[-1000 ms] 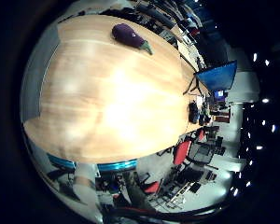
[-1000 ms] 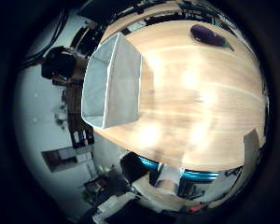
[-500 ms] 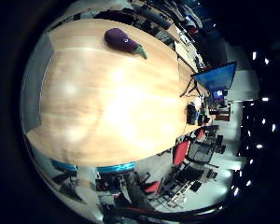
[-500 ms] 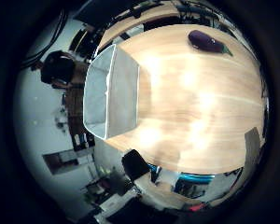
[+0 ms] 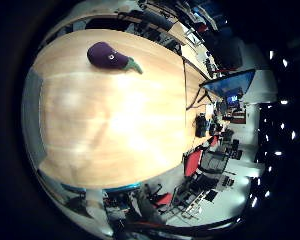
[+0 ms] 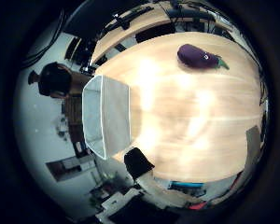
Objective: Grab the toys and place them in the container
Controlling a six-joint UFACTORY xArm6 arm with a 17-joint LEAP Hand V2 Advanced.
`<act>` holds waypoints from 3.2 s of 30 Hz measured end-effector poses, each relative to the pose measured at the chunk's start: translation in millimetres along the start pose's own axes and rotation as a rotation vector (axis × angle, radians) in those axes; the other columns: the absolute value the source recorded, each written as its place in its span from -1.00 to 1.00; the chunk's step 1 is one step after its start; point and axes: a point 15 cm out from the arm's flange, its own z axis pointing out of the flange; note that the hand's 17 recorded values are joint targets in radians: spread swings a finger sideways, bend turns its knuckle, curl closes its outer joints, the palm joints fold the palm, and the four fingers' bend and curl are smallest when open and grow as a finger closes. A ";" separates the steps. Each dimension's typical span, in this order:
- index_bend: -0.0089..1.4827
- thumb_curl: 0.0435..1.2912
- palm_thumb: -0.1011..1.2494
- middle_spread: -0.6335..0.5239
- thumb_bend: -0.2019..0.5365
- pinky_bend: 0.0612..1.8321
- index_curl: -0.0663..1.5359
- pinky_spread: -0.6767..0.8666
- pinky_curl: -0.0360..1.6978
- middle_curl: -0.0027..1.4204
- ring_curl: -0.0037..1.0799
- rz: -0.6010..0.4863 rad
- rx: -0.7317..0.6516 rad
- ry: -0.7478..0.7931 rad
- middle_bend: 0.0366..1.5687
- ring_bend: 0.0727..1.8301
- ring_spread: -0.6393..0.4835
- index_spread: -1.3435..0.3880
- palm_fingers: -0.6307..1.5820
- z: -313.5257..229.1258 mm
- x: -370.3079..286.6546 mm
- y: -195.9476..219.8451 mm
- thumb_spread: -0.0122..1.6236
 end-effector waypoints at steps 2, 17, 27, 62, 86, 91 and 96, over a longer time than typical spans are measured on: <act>-0.79 -0.62 -0.60 -0.06 -0.52 -0.51 -0.60 0.48 -0.62 -0.52 -0.50 0.001 -0.002 -0.001 -0.79 -0.70 0.23 0.02 -0.30 4.3 4.0 -14.5 0.20; -0.78 -0.62 -0.57 -0.10 -0.53 -0.50 -0.60 0.45 -0.62 -0.51 -0.50 0.002 -0.005 -0.002 -0.78 -0.67 0.20 0.02 -0.27 55.9 18.6 -91.5 0.21; -0.78 -0.62 -0.54 -0.11 -0.53 -0.48 -0.60 0.45 -0.62 -0.51 -0.50 0.013 -0.037 -0.009 -0.79 -0.66 0.18 0.01 -0.26 104.0 22.3 -103.1 0.21; -0.79 -0.61 -0.42 -0.15 -0.52 -0.31 -0.62 0.40 -0.63 -0.50 -0.49 0.044 -0.074 -0.015 -0.76 -0.52 0.07 0.01 -0.20 208.5 45.6 -117.5 0.21; -0.16 -0.62 -0.23 -0.44 -0.49 0.10 -0.36 -0.72 -0.50 -0.15 -0.10 0.082 -0.058 -0.019 0.06 0.16 -0.39 -0.01 0.88 236.5 52.3 -124.2 0.31; 0.14 -0.63 -0.18 -0.38 -0.49 0.15 -0.23 -0.68 -0.47 -0.11 -0.06 0.086 -0.056 -0.022 0.21 0.23 -0.34 0.08 0.87 233.8 53.4 -123.7 0.36; 0.28 -0.62 -0.08 -0.33 -0.47 0.22 -0.17 -0.63 -0.42 -0.10 -0.03 0.099 -0.059 -0.041 0.33 0.31 -0.30 0.16 0.82 223.6 51.5 -120.8 0.41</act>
